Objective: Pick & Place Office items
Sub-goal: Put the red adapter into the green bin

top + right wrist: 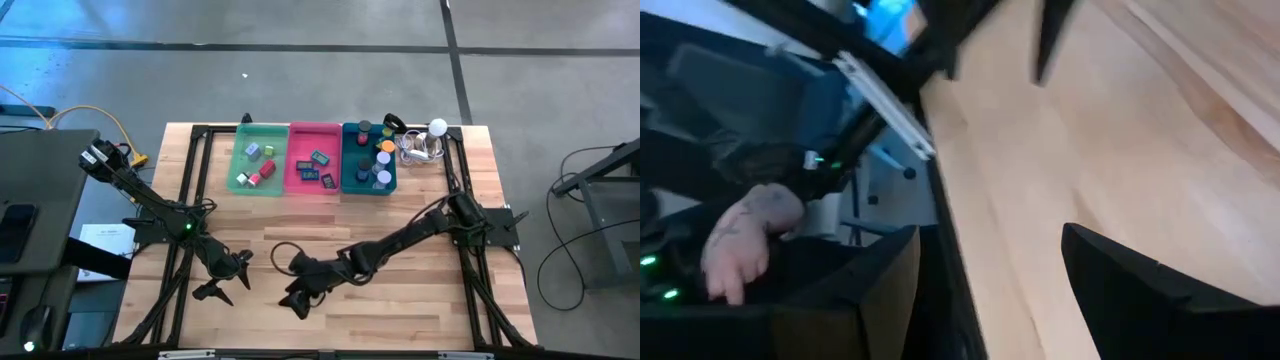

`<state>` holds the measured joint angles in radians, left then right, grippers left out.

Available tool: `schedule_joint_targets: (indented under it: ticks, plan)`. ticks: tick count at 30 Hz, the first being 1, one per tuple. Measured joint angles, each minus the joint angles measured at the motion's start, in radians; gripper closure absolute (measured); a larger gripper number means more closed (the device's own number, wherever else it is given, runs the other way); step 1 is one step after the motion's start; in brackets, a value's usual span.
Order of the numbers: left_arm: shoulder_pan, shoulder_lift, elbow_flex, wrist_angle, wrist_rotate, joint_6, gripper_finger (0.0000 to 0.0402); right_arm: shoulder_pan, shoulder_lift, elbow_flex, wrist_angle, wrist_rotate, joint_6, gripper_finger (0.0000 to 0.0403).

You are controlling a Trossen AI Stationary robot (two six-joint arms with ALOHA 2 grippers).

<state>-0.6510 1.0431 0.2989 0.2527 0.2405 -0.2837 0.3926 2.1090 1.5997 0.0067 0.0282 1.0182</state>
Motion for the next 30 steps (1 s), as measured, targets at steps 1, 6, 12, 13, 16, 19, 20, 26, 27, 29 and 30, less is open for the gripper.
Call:
schedule_joint_targets:
  ticks: [1, 6, 12, 13, 16, 19, 20, 26, 27, 29, 30]
  plan:
    - [0.000, 0.000, 0.000, 0.000, 0.000, 0.000, 0.0109, 0.000, 0.000, 0.000, 0.018, 0.000, -0.014, 0.0169]
    - [0.000, 0.000, 0.000, -0.006, 0.000, 0.000, 0.0109, -0.001, 0.000, 0.000, 0.055, 0.030, -0.068, 0.0169]
    - [0.000, 0.000, 0.000, -0.007, 0.000, 0.007, 0.0108, 0.001, 0.000, 0.000, 0.081, 0.124, -0.089, 0.0169]
    - [0.000, 0.000, 0.000, -0.007, 0.000, 0.007, 0.0109, 0.001, 0.000, 0.000, 0.081, 0.136, -0.089, 0.0168]
    - [0.000, 0.000, 0.000, -0.007, 0.000, 0.005, 0.0108, 0.002, 0.000, 0.000, 0.078, 0.171, -0.108, 0.0157]
    - [0.000, 0.000, 0.000, -0.009, 0.000, 0.001, 0.0108, 0.003, 0.000, 0.000, 0.080, 0.182, -0.131, 0.0128]
    - [0.000, 0.000, 0.000, -0.010, 0.000, 0.001, 0.0108, 0.004, 0.000, 0.000, 0.080, 0.183, -0.133, 0.0114]
    - [0.000, 0.000, 0.000, -0.013, -0.001, 0.001, 0.0108, 0.007, 0.000, 0.000, 0.074, 0.191, -0.130, 0.0026]
    - [0.000, 0.000, 0.000, -0.013, -0.001, 0.000, 0.0108, 0.008, 0.000, 0.000, 0.073, 0.199, -0.134, 0.0015]
    - [0.000, 0.000, 0.000, -0.013, -0.001, 0.000, 0.0108, 0.008, 0.000, 0.000, 0.073, 0.220, -0.136, 0.0007]
    - [0.000, 0.000, 0.000, -0.013, -0.001, -0.001, 0.0108, 0.008, 0.000, 0.000, 0.073, 0.234, -0.135, 0.0008]
